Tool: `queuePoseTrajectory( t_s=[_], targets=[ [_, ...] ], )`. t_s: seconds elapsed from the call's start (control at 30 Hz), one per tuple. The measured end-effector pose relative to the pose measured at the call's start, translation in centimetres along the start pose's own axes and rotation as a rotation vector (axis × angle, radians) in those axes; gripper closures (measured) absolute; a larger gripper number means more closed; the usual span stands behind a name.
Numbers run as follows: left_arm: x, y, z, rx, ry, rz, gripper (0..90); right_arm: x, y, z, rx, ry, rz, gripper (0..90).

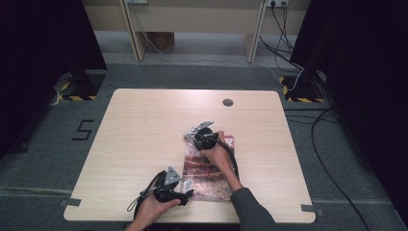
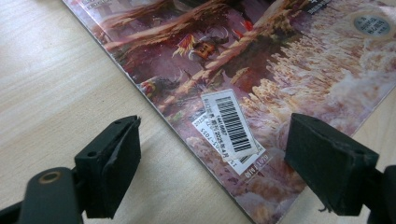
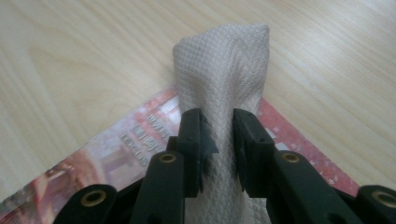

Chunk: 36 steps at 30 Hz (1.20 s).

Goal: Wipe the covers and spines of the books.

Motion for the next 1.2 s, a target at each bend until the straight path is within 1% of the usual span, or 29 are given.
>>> queuePoseTrajectory(
  t_s=[0.07,0.13,0.17,0.2,0.23,0.27,0.3,0.33,0.37,0.4,0.47,0.53,0.63,0.73,0.77,0.83,0.9,0.97,1.0,1.03,1.07,1.1,1.17,1.2],
  targets=[
    [0.0,0.0,0.0,0.002,-0.002,-0.001,17.4,0.4,0.2,0.6,0.007,-0.036,-0.003,73.5],
    [0.0,0.0,-0.1,-0.001,-0.001,0.001,17.3,0.7,0.4,0.8,0.022,-0.044,-0.01,73.6],
    [0.0,0.0,0.0,0.001,0.0,-0.002,17.5,0.7,0.5,0.8,0.01,-0.048,-0.011,74.0],
    [0.0,0.0,0.0,0.003,0.001,-0.002,17.5,0.7,0.6,0.7,-0.01,-0.062,-0.01,74.4],
    [0.0,0.0,-0.1,0.006,0.002,-0.003,17.1,0.6,0.6,0.4,-0.024,-0.061,-0.01,74.2],
    [0.0,0.0,-0.1,0.001,0.0,-0.002,16.8,0.5,0.6,0.2,-0.036,-0.056,-0.005,74.2],
    [0.0,0.0,-0.1,-0.001,0.001,-0.001,16.8,0.4,0.5,-0.1,-0.038,-0.049,-0.003,74.2],
    [0.0,0.0,-0.1,-0.001,0.002,-0.001,16.8,0.2,0.4,-0.5,-0.045,-0.029,-0.003,74.2],
    [0.0,0.0,-0.1,0.0,0.003,-0.001,16.8,0.0,0.3,-0.6,-0.06,-0.025,0.002,74.2],
    [0.0,0.0,-0.1,0.001,0.002,-0.001,16.8,-0.3,0.2,-1.0,-0.076,-0.01,0.003,74.2],
    [0.0,0.0,-0.1,-0.004,0.0,0.0,16.5,-0.7,-0.1,-1.5,-0.095,0.01,0.006,74.2],
    [0.0,0.0,-0.1,-0.004,0.004,0.001,16.6,-0.9,-0.2,-1.6,-0.097,0.022,0.007,74.2],
    [0.0,0.0,-0.1,-0.003,0.0,0.0,16.4,-0.8,-0.3,-1.4,-0.072,0.036,0.009,74.2],
    [0.0,0.0,-0.1,-0.005,0.002,0.002,16.4,-0.9,-0.4,-1.6,-0.067,0.047,0.013,74.3],
    [0.0,0.0,-0.1,-0.003,0.0,-0.001,16.3,-1.1,-0.5,-1.9,-0.067,0.064,0.01,74.2],
    [0.1,0.0,-0.2,-0.009,-0.002,0.0,15.8,-1.5,-0.7,-2.5,-0.069,0.095,0.022,74.1],
    [0.0,0.0,-0.1,-0.006,0.004,0.002,15.8,-2.0,-0.9,-3.0,-0.084,0.123,0.024,74.1],
    [0.0,0.0,-0.1,-0.002,0.005,0.0,15.8,-2.3,-1.1,-3.2,-0.092,0.135,0.01,73.6],
    [0.0,0.0,-0.1,-0.005,0.002,0.001,15.8,-2.3,-1.1,-3.2,-0.079,0.136,0.014,72.2],
    [0.0,0.0,-0.1,-0.007,0.003,0.003,15.8,-2.3,-1.1,-3.2,-0.054,0.149,0.015,70.0],
    [0.0,0.0,-0.1,-0.006,0.003,0.006,15.9,-2.3,-0.9,-3.1,-0.025,0.158,0.021,69.7],
    [0.0,0.0,-0.1,-0.005,0.006,0.002,15.9,-2.3,-0.8,-3.0,-0.008,0.161,0.03,69.3],
    [0.1,0.0,-0.1,-0.002,0.001,0.0,15.7,-2.4,-0.3,-2.9,0.013,0.163,0.052,68.7],
    [0.1,0.0,-0.1,-0.009,-0.001,0.001,15.7,-2.4,-0.1,-2.8,0.022,0.166,0.06,68.3]
  ],
)
Point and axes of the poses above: each handheld gripper's, and its own axes: x roughly forward along the jaws, y roughly out of its top, z roughly to its right, the point moved 7 cm from there along x, roughly forward along the jaws, and after that the axes turned 15 degrees about -y, right-handed, at the moved point
